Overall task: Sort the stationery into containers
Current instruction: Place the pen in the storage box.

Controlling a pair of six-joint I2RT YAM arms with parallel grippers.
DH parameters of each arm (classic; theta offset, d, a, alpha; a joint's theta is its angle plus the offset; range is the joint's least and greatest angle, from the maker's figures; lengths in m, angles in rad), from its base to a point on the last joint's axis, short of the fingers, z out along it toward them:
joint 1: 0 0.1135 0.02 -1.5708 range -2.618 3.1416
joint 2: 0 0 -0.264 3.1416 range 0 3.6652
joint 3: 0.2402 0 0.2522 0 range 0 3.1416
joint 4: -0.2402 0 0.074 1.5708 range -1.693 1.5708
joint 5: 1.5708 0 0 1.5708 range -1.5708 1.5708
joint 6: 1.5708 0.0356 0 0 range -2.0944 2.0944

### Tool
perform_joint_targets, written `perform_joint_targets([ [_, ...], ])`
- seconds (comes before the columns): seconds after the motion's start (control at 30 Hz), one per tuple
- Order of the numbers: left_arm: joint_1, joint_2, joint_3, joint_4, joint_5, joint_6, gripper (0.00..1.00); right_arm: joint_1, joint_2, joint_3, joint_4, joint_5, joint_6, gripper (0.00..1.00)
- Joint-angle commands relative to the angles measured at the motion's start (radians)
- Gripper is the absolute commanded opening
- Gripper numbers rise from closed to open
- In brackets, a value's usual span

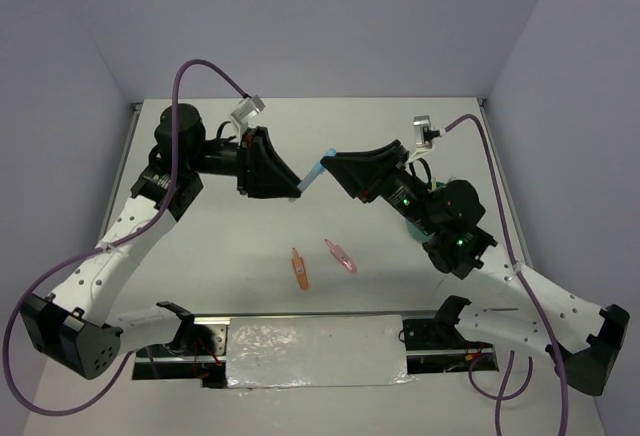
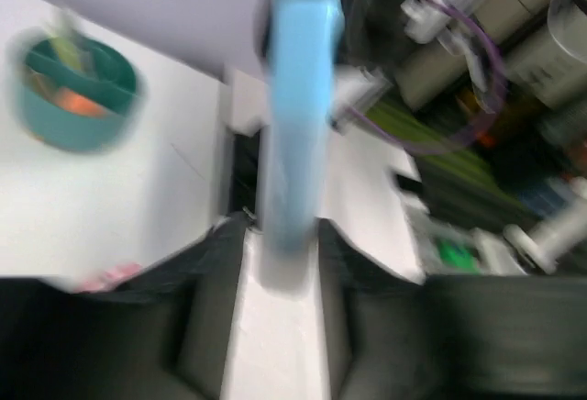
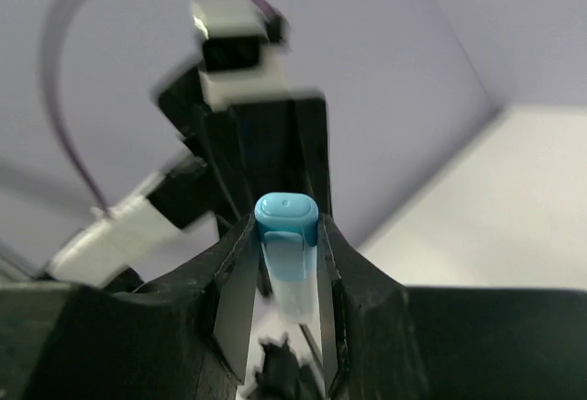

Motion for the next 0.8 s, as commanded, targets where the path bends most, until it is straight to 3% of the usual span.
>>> perform_joint_targets([
  [0.0,0.024,-0.033,-0.002,0.094,-0.328,0.115,0.52,0.084,0.004,0.039,-0.607,0.007,-0.001,0.00],
  [0.03,0.024,-0.039,-0.021,0.067,-0.347,0.125,0.66,0.084,-0.020,0.054,-0.655,0.059,0.004,0.00],
  [0.07,0.024,-0.050,-0.036,0.011,-0.373,0.138,0.71,0.082,-0.032,0.078,-0.677,0.164,0.016,0.00],
  [0.13,0.026,-0.062,-0.081,-0.060,-0.439,0.159,0.99,0.079,-0.056,0.125,-0.762,0.322,0.018,0.00],
  [0.43,0.024,-0.159,-0.158,-0.334,-0.732,0.210,0.99,0.041,-0.054,0.256,-1.302,0.864,0.018,0.00],
  [0.57,0.024,-0.196,-0.157,-0.431,-0.727,0.263,0.99,0.005,-0.051,0.203,-1.441,1.111,0.042,0.00],
  [0.77,0.024,-0.226,-0.205,-0.444,-0.671,0.261,0.99,-0.057,0.065,0.224,-1.531,1.306,0.041,0.00],
])
